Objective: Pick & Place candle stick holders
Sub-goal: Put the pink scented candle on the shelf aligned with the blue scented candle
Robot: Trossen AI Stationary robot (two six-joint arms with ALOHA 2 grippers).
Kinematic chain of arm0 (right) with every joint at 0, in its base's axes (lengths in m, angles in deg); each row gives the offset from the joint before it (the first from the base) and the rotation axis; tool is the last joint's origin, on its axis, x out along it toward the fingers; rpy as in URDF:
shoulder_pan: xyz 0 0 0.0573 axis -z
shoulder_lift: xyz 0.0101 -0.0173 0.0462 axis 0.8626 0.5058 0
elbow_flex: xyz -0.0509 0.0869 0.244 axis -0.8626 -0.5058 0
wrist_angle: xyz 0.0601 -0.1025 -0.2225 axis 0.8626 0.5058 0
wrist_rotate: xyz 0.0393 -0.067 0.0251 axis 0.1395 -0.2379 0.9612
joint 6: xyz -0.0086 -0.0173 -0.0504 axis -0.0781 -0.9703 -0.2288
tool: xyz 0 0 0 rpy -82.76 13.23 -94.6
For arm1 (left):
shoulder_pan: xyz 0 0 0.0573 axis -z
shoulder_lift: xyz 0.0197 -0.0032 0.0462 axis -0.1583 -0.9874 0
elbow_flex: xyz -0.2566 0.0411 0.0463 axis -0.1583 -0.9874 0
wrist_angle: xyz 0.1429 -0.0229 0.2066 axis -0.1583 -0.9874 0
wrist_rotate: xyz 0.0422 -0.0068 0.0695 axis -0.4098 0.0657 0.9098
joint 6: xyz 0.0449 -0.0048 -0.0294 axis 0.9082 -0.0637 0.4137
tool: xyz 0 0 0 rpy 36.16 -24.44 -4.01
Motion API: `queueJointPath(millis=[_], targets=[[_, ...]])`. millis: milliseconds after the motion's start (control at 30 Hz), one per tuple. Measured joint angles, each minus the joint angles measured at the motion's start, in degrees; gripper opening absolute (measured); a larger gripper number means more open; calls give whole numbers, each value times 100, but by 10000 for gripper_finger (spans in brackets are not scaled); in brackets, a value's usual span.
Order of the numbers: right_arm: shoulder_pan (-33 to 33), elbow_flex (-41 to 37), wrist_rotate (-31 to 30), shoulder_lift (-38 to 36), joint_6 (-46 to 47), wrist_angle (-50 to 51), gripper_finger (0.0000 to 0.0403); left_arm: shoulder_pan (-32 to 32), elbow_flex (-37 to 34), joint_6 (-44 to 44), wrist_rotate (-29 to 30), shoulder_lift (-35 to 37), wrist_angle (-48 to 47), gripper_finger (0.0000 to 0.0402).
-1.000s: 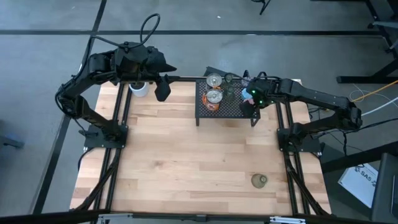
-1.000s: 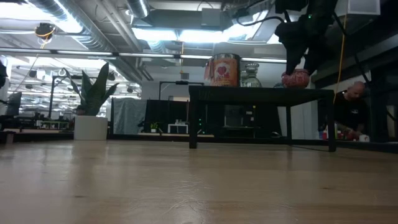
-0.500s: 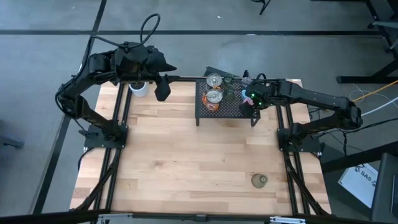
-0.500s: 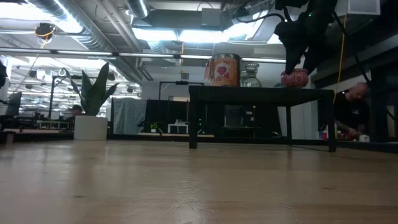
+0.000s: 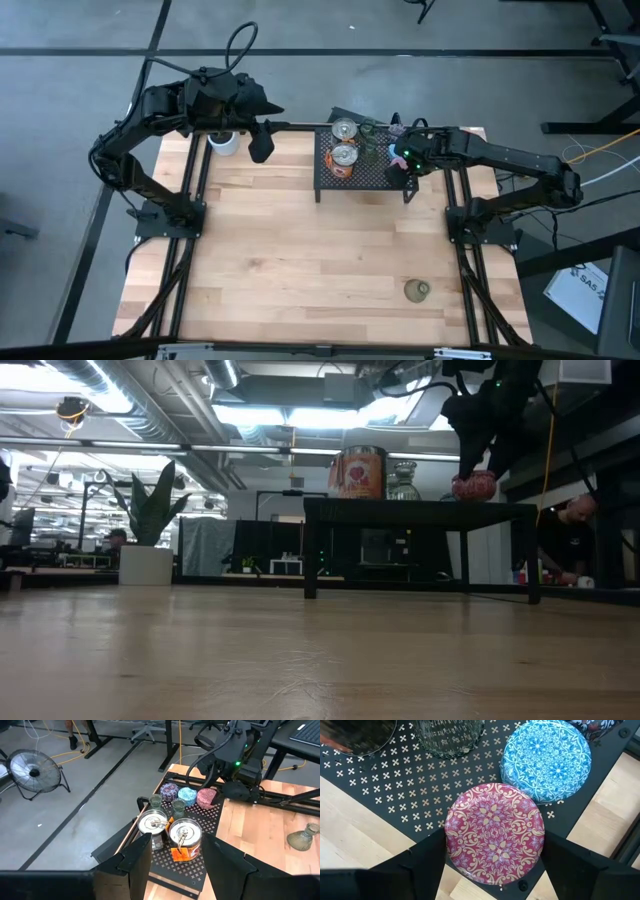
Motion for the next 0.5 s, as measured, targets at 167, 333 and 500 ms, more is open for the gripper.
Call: queueJointPath(millis=[167, 333, 500], targets=[[0, -2, 17, 0, 102, 47, 296, 0, 2, 2, 0, 0, 1, 169], [0, -180, 17, 2, 166, -27, 296, 0, 0, 2, 0, 0, 1, 169], [0, -278, 17, 2, 164, -166, 296, 1, 1, 2, 0, 0, 1, 169]])
